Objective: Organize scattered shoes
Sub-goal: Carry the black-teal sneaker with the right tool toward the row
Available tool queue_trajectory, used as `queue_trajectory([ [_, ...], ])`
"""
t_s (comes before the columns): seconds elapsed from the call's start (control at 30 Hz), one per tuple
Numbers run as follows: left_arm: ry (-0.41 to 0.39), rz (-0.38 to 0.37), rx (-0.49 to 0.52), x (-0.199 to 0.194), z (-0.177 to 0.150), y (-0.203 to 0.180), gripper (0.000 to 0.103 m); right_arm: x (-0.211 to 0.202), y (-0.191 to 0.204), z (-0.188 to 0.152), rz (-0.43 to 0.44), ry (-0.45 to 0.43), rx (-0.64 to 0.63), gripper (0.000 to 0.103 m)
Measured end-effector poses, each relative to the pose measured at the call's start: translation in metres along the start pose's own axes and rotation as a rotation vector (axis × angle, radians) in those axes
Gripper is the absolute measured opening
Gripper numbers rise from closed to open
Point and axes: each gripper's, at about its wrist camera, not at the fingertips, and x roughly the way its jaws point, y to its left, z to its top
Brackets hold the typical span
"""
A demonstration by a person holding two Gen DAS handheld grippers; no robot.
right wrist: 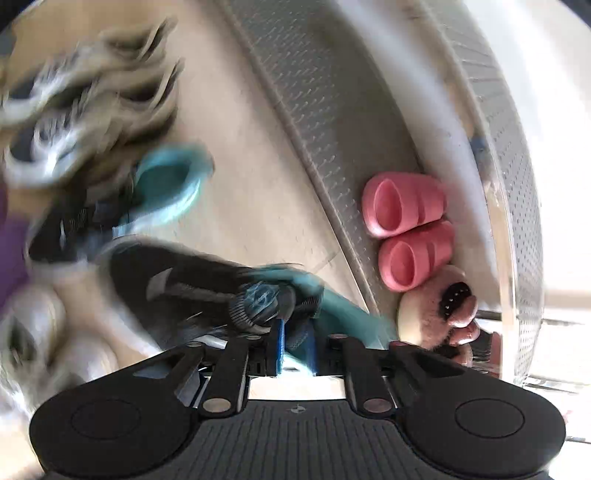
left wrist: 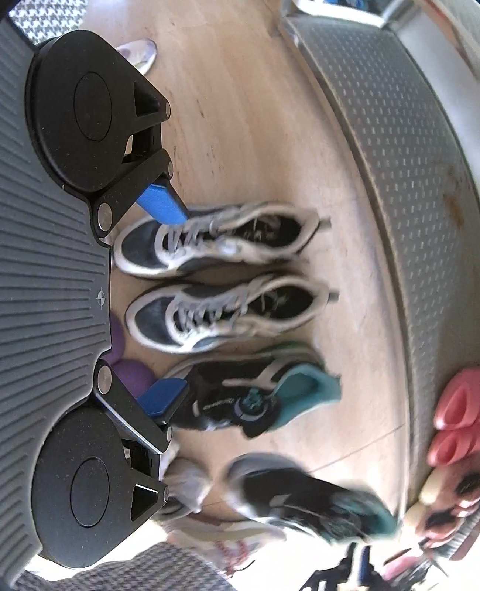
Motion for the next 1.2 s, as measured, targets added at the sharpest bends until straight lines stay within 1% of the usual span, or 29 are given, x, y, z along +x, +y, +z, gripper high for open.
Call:
queue_trajectory([
  [0.03, 0.006, -0.008, 0.003, 0.001, 0.001, -0.003, 0.094, -0.004, -0.009, 0.002, -0.024, -0.005, 0.092, 0.041],
  [0.07, 0.008, -0.011, 0.006, 0.002, 0.001, -0.006, 0.094, -0.011, -0.022, 0.003, -0.054, -0.008, 0.248, 0.052],
  [0.1, 0.008, -0.012, 0.008, 0.002, 0.001, -0.007, 0.094, -0.017, -0.032, 0.001, -0.07, -0.005, 0.386, 0.071],
  [0.13, 0.01, -0.013, 0.018, 0.002, 0.001, -0.01, 0.094, -0.022, -0.04, -0.002, -0.078, -0.001, 0.507, 0.085],
  [0.17, 0.014, -0.016, 0.033, 0.003, 0.0, -0.013, 0.094, -0.024, -0.046, -0.01, -0.047, -0.006, 0.651, 0.089],
  [0.2, 0.017, -0.019, 0.04, 0.004, -0.001, -0.015, 0.094, -0.026, -0.051, -0.02, 0.006, -0.016, 0.808, 0.096],
  [0.23, 0.026, -0.023, 0.053, 0.006, -0.003, -0.018, 0.094, -0.024, -0.052, -0.028, 0.05, -0.02, 0.903, 0.099],
  [0.27, 0.035, -0.029, 0.067, 0.008, -0.005, -0.021, 0.094, -0.013, -0.049, -0.041, 0.128, -0.014, 1.011, 0.099],
  [0.3, 0.042, -0.036, 0.079, 0.01, -0.006, -0.023, 0.094, 0.004, -0.043, -0.057, 0.228, 0.022, 1.126, 0.099],
  [0.37, 0.046, -0.036, 0.089, 0.012, -0.008, -0.025, 0.094, 0.048, -0.036, -0.077, 0.417, 0.199, 1.3, 0.096],
  [0.4, 0.05, -0.031, 0.099, 0.015, -0.008, -0.028, 0.094, 0.062, -0.036, -0.082, 0.47, 0.241, 1.356, 0.095],
  [0.43, 0.054, -0.028, 0.106, 0.017, -0.008, -0.029, 0.094, 0.072, -0.037, -0.085, 0.5, 0.253, 1.398, 0.095],
  [0.47, 0.058, -0.026, 0.109, 0.019, -0.008, -0.029, 0.094, 0.083, -0.039, -0.087, 0.522, 0.251, 1.427, 0.096],
  [0.53, 0.066, -0.018, 0.106, 0.022, -0.008, -0.029, 0.094, 0.098, -0.04, -0.083, 0.526, 0.256, 1.418, 0.099],
  [0.67, 0.07, -0.009, 0.098, 0.025, -0.006, -0.025, 0.094, 0.122, -0.033, -0.064, 0.501, 0.306, 1.328, 0.099],
  [0.77, 0.068, 0.006, 0.092, 0.026, -0.004, -0.022, 0.094, 0.138, -0.022, -0.06, 0.473, 0.344, 1.311, 0.1],
  [0.9, 0.076, 0.013, 0.087, 0.027, -0.002, -0.017, 0.094, 0.168, -0.003, -0.055, 0.449, 0.432, 1.287, 0.1],
  [0.93, 0.078, 0.013, 0.085, 0.027, -0.002, -0.016, 0.094, 0.174, 0.001, -0.052, 0.438, 0.442, 1.278, 0.103],
  [0.97, 0.08, 0.016, 0.084, 0.027, -0.001, -0.013, 0.094, 0.179, 0.005, -0.05, 0.426, 0.451, 1.268, 0.103],
  [1.07, 0.08, 0.029, 0.077, 0.027, 0.001, -0.006, 0.094, 0.195, 0.021, -0.043, 0.412, 0.494, 1.191, 0.102],
  [1.1, 0.081, 0.032, 0.072, 0.026, 0.002, -0.004, 0.094, 0.2, 0.027, -0.042, 0.406, 0.521, 1.166, 0.101],
  [1.13, 0.082, 0.036, 0.068, 0.026, 0.002, -0.001, 0.094, 0.204, 0.031, -0.042, 0.406, 0.542, 1.155, 0.091],
  [1.17, 0.083, 0.039, 0.064, 0.025, 0.003, 0.001, 0.094, 0.205, 0.035, -0.043, 0.403, 0.556, 1.159, 0.088],
  [1.2, 0.082, 0.039, 0.063, 0.025, 0.003, 0.002, 0.094, 0.203, 0.036, -0.042, 0.375, 0.553, 1.178, 0.078],
])
